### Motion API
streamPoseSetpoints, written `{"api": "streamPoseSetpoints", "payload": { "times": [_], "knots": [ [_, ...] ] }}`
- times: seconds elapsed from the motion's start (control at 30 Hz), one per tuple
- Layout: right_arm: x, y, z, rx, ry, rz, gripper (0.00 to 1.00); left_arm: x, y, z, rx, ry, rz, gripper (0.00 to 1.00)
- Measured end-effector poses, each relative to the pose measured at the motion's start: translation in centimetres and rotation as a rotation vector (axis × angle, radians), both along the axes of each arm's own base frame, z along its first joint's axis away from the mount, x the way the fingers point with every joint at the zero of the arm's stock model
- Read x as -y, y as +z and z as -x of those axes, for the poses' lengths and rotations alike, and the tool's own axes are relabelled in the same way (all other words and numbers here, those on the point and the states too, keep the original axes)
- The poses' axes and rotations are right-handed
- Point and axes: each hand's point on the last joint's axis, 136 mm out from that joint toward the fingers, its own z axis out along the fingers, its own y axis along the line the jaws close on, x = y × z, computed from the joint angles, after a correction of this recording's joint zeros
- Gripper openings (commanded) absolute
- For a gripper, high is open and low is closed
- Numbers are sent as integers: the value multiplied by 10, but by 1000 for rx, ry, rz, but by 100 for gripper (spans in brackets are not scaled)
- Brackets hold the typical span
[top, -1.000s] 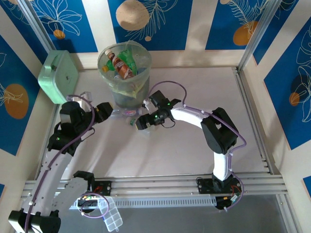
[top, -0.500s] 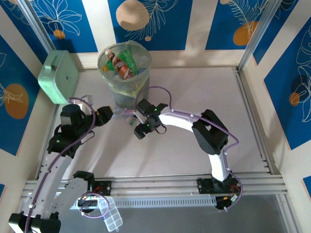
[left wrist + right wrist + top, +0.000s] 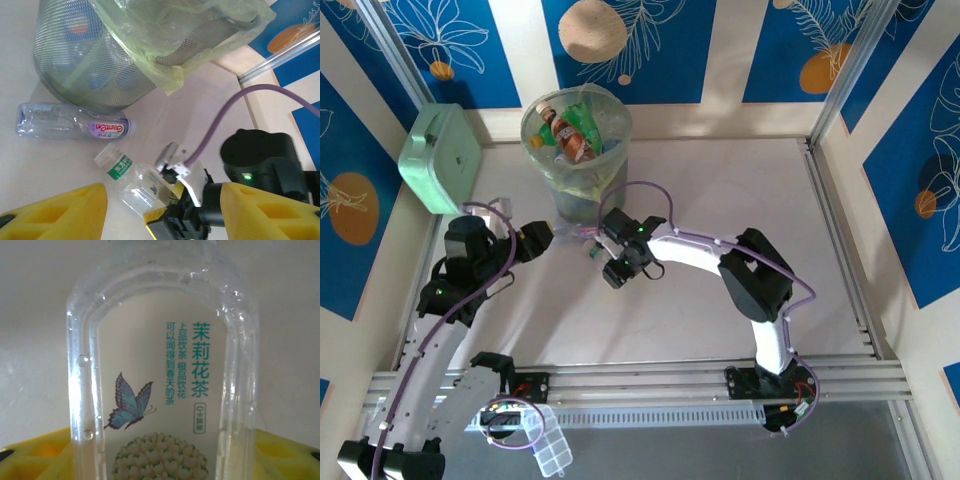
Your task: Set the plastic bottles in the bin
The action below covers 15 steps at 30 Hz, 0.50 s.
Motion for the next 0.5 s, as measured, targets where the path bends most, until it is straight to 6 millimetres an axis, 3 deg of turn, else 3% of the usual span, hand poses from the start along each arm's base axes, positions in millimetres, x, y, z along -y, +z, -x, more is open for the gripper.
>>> {"api": "streamPoseSetpoints", "payload": {
  "times": [0.3,0.5],
  "knots": [
    [7,98,33,55,-25,-351,59,20,16,5,40,-95,75,69],
    [19,150,50,9,-64,-644,59,54,38,15,128,-258,158,87]
  ]
}}
